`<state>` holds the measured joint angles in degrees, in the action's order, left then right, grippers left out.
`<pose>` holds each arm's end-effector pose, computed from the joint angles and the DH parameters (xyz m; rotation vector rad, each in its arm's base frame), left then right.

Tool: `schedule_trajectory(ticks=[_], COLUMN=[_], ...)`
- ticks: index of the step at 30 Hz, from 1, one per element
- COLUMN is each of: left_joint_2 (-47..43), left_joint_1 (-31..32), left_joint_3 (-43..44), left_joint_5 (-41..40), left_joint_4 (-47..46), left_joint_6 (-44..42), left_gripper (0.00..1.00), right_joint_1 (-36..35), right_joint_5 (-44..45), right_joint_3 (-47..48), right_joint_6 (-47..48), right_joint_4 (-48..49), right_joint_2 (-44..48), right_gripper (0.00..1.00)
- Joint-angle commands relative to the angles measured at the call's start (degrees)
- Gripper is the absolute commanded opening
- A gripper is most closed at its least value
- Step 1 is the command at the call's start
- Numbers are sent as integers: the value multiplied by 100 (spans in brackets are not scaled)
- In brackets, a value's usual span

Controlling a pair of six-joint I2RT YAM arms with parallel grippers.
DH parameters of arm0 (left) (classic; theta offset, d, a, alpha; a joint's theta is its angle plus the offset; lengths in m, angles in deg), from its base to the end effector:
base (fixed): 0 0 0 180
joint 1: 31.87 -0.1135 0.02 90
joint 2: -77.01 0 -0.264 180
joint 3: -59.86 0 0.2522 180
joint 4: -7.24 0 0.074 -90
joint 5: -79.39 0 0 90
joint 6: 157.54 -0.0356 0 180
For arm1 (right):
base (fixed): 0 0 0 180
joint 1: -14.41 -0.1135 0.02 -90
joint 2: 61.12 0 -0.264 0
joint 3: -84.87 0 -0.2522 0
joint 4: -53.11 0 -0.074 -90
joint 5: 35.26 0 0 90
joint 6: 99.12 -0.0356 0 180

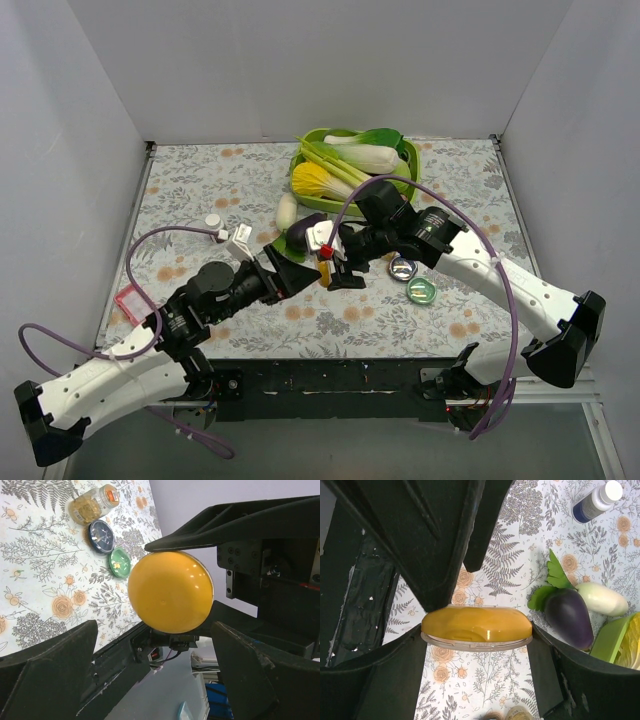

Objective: Sort the pills into containers

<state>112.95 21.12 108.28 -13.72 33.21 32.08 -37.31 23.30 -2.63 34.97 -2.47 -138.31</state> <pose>0.0973 -0.1258 0.2974 -0.9280 2.0324 -1.6968 0.1616 0.2347 0.3701 -1.8434 1.2747 0.6926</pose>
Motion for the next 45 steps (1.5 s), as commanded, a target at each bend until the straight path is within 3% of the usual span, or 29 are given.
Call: schedule_trajectory(ticks=[1,12,36,45], left_joint_2=[447,1116,1055,932], left_joint_1=[-26,-26,-26,-26], left_joint_3=[480,1263,1272,1123], left_joint_5=[136,-251,-269,-804], left_joint_4=[-71,686,827,1547], left_joint_6=[-346,-759,-865,-865], left_gripper=[98,90,89,85], right_joint_1=[13,13,13,13], right_joint_5=[33,121,112,94], right_joint_3=[36,45,71,98], right_joint_6=[126,152,126,126], right_joint_4=[122,95,52,25], right_joint_2=[81,64,28,81], right_gripper=[8,8,8,8])
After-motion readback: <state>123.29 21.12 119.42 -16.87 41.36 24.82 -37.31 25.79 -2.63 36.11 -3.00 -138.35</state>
